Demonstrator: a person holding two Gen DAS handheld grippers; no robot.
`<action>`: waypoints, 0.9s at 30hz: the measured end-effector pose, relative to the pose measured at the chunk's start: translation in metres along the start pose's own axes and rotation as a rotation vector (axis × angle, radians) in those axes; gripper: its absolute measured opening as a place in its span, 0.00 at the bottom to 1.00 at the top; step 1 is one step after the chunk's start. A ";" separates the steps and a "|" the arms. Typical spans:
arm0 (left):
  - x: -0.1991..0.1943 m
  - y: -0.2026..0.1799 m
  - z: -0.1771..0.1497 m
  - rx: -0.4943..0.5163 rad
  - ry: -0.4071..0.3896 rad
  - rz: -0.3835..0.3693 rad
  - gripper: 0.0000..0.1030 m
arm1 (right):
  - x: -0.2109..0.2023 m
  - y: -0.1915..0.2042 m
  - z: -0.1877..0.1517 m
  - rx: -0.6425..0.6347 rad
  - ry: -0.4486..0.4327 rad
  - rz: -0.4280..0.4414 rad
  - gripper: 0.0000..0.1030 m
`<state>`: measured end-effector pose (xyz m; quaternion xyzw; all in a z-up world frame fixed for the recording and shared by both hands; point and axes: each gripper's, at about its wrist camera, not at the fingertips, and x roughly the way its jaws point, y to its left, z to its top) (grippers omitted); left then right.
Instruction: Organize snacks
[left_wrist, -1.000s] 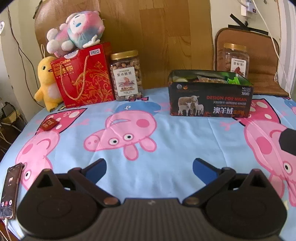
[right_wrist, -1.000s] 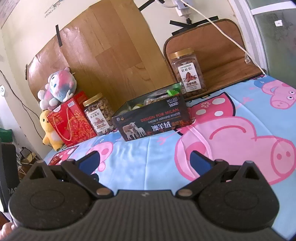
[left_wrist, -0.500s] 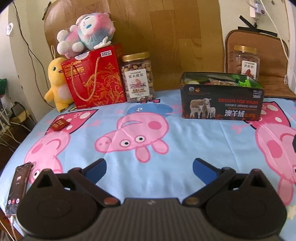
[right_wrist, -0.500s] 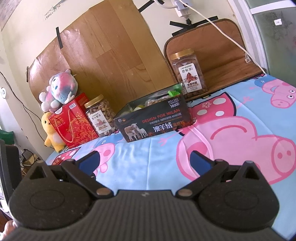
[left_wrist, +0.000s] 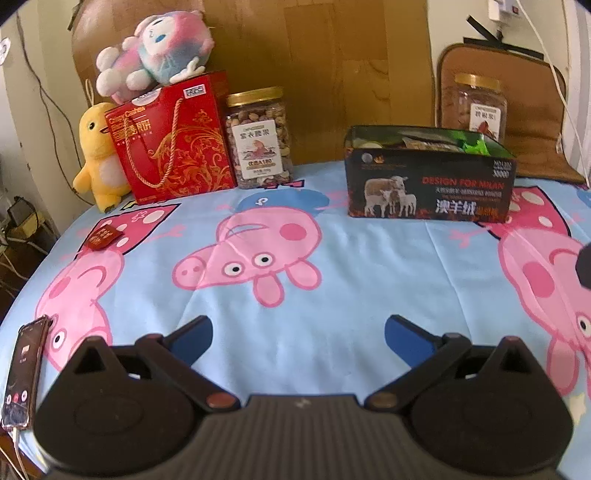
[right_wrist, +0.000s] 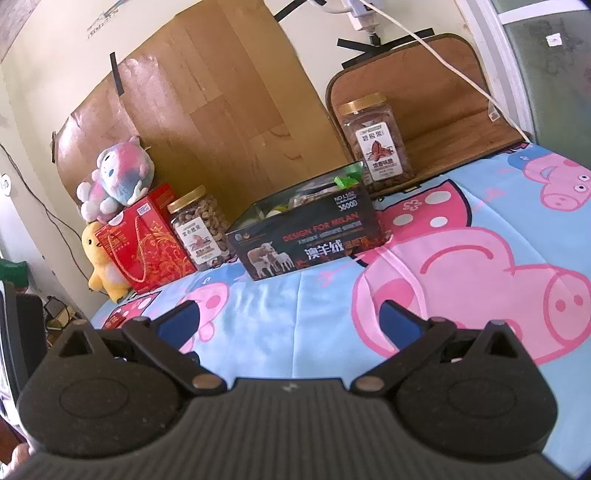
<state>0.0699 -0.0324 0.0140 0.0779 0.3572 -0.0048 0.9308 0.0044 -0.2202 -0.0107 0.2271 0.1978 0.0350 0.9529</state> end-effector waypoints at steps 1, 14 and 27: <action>0.001 -0.001 0.000 0.002 0.004 -0.004 1.00 | 0.000 0.000 0.000 0.003 0.000 0.000 1.00; 0.006 -0.008 -0.005 0.027 0.035 -0.008 1.00 | 0.002 -0.005 -0.001 0.018 0.010 0.001 1.00; 0.008 -0.010 -0.006 0.030 0.046 -0.023 1.00 | 0.004 -0.008 -0.001 0.026 0.015 0.003 1.00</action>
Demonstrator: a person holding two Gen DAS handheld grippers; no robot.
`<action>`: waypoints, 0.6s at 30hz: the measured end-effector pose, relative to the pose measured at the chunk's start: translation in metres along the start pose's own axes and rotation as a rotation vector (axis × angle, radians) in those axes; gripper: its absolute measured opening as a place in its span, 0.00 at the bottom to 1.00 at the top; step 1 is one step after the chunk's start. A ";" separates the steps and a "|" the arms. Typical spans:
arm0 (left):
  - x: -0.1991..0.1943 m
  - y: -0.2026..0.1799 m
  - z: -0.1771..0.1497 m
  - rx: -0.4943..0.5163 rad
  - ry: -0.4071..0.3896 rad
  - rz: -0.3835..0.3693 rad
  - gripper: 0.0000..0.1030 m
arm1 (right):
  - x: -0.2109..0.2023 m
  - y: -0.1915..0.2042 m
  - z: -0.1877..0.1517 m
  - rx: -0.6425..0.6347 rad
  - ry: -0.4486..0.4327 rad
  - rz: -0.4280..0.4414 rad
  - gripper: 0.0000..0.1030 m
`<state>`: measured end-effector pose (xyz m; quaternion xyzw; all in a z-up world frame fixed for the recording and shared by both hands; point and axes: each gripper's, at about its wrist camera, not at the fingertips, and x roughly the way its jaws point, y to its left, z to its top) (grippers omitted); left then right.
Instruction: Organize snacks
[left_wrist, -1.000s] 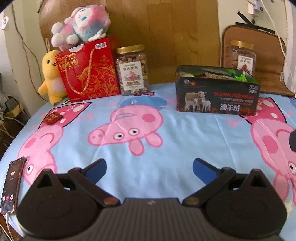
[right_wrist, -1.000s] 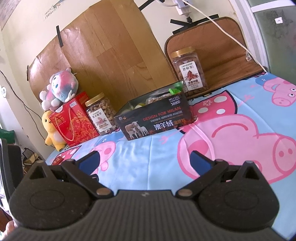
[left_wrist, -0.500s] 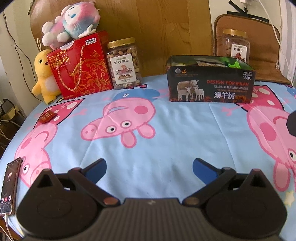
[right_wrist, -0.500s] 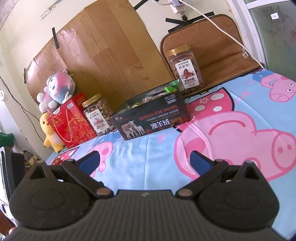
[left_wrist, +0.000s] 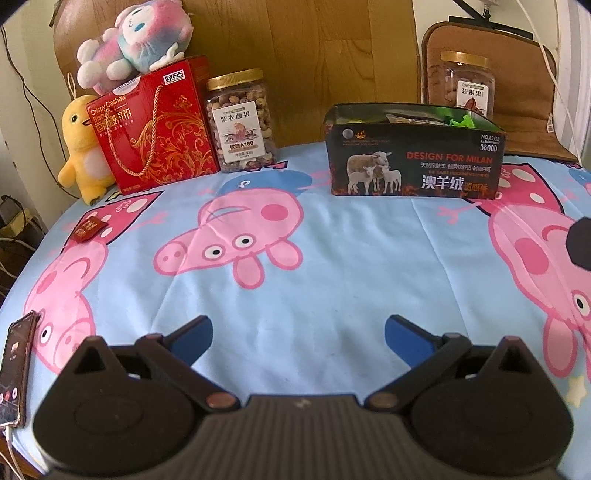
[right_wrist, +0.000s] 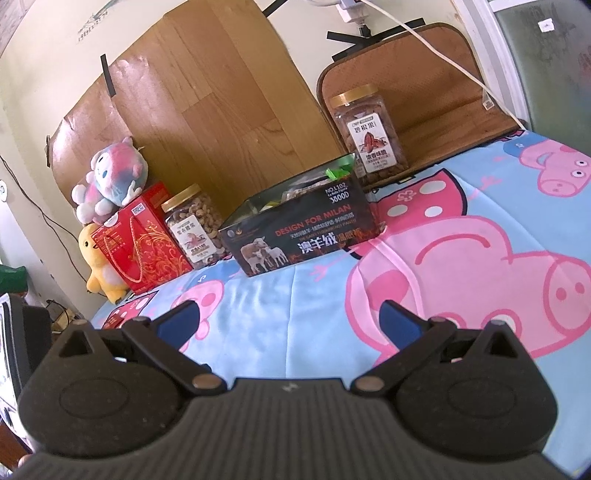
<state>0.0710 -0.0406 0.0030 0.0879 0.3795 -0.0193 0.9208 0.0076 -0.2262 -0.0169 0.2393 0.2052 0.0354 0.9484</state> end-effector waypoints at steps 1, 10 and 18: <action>0.000 0.000 0.000 0.001 0.000 0.000 1.00 | 0.000 0.000 0.000 0.000 0.001 0.000 1.00; -0.001 -0.001 -0.001 0.001 0.000 0.002 1.00 | 0.001 -0.002 -0.001 0.003 0.005 0.002 1.00; 0.000 0.001 -0.001 -0.005 0.003 0.002 1.00 | 0.001 -0.001 -0.002 0.000 0.009 0.004 1.00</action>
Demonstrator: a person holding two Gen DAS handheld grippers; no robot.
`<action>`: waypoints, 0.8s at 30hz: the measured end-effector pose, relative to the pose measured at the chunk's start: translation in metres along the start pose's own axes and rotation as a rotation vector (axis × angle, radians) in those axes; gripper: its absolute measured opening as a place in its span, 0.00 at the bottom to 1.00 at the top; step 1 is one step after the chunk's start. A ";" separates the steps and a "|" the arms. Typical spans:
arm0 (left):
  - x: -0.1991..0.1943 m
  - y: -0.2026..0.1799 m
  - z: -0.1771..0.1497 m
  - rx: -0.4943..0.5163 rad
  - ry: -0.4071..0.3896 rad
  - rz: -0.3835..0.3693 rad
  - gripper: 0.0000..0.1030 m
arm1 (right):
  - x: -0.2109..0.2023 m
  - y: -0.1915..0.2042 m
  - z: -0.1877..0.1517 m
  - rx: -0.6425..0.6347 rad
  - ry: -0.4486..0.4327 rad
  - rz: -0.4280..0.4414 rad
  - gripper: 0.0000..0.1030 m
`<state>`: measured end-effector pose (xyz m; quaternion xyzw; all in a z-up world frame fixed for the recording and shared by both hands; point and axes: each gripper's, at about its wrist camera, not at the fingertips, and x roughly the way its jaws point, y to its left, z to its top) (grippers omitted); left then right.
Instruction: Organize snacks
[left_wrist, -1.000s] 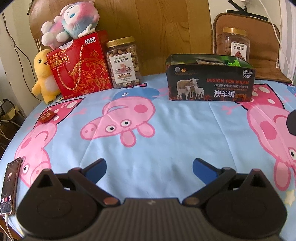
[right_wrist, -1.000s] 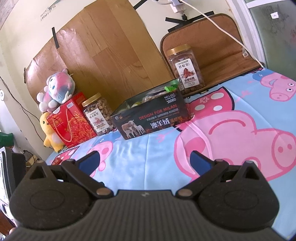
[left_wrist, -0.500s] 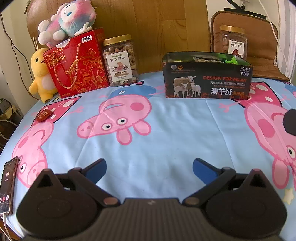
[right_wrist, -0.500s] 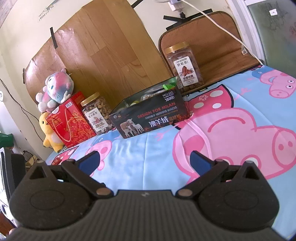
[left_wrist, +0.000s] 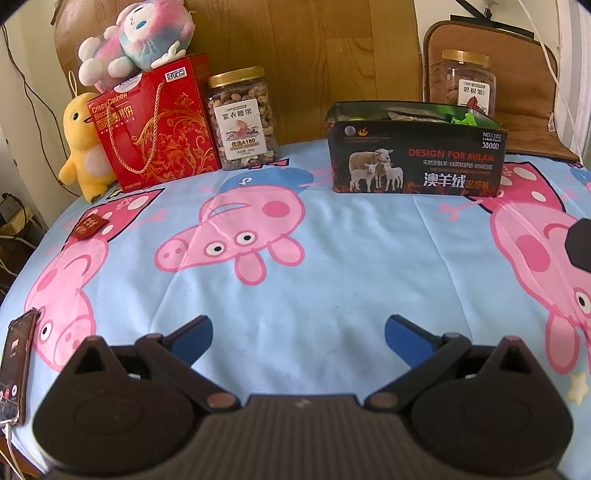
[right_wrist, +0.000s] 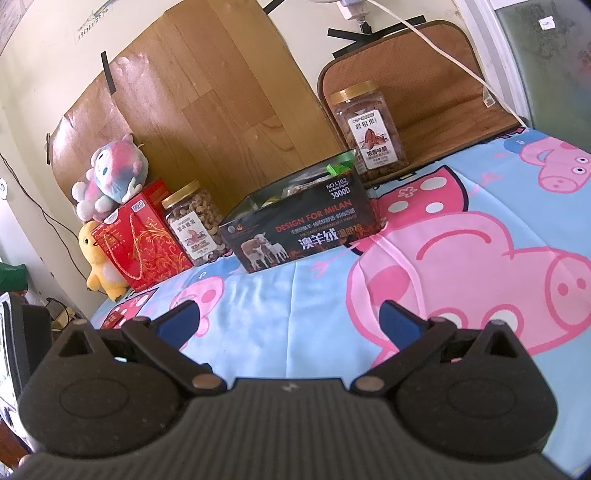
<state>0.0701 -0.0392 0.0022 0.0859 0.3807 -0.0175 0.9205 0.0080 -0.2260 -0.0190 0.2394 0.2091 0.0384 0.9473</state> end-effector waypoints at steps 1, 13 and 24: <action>0.000 0.000 0.000 0.000 -0.001 -0.001 1.00 | 0.000 0.000 0.000 0.000 -0.001 -0.001 1.00; 0.001 0.000 -0.001 0.000 0.008 -0.016 1.00 | -0.001 0.002 0.001 -0.009 -0.003 0.002 1.00; -0.001 0.000 -0.001 -0.002 0.004 -0.025 1.00 | -0.002 0.003 0.002 -0.019 -0.013 0.000 1.00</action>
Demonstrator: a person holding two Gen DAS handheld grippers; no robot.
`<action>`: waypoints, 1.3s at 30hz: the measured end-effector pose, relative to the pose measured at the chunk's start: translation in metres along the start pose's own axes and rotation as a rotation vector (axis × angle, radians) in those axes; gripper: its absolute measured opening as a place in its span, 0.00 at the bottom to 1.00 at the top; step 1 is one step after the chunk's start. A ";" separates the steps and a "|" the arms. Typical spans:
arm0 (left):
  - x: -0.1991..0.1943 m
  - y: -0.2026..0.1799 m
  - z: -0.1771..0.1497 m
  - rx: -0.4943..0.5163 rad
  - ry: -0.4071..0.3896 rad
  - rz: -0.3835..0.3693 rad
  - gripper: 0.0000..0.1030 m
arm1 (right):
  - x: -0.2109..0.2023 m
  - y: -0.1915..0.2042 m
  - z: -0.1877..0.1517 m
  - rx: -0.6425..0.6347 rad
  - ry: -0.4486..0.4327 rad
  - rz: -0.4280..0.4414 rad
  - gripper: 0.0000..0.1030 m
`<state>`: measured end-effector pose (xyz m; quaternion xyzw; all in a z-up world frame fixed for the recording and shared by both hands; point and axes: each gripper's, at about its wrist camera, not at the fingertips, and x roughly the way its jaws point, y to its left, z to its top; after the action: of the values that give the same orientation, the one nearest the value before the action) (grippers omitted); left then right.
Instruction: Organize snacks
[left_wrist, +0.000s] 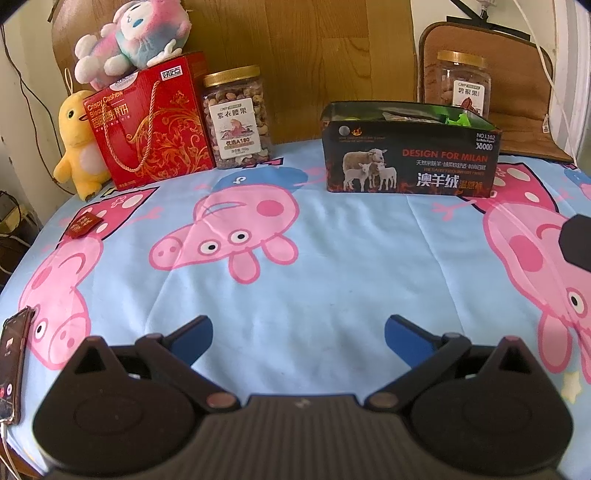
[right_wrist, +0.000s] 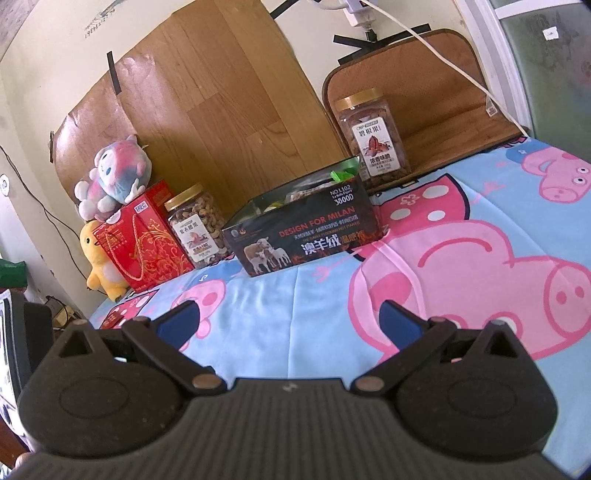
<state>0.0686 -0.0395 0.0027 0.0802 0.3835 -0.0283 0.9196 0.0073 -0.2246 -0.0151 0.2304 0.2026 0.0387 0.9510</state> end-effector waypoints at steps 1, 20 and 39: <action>0.000 0.000 0.000 0.000 0.001 -0.001 1.00 | 0.000 0.000 0.000 -0.001 0.001 0.000 1.00; -0.002 0.001 -0.001 -0.002 0.000 -0.019 1.00 | -0.003 0.006 0.001 -0.015 -0.013 0.006 1.00; -0.002 0.001 -0.003 -0.009 0.002 -0.022 1.00 | -0.005 0.005 0.000 -0.010 -0.018 0.005 1.00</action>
<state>0.0650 -0.0379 0.0025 0.0721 0.3855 -0.0364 0.9192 0.0028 -0.2211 -0.0113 0.2267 0.1931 0.0401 0.9538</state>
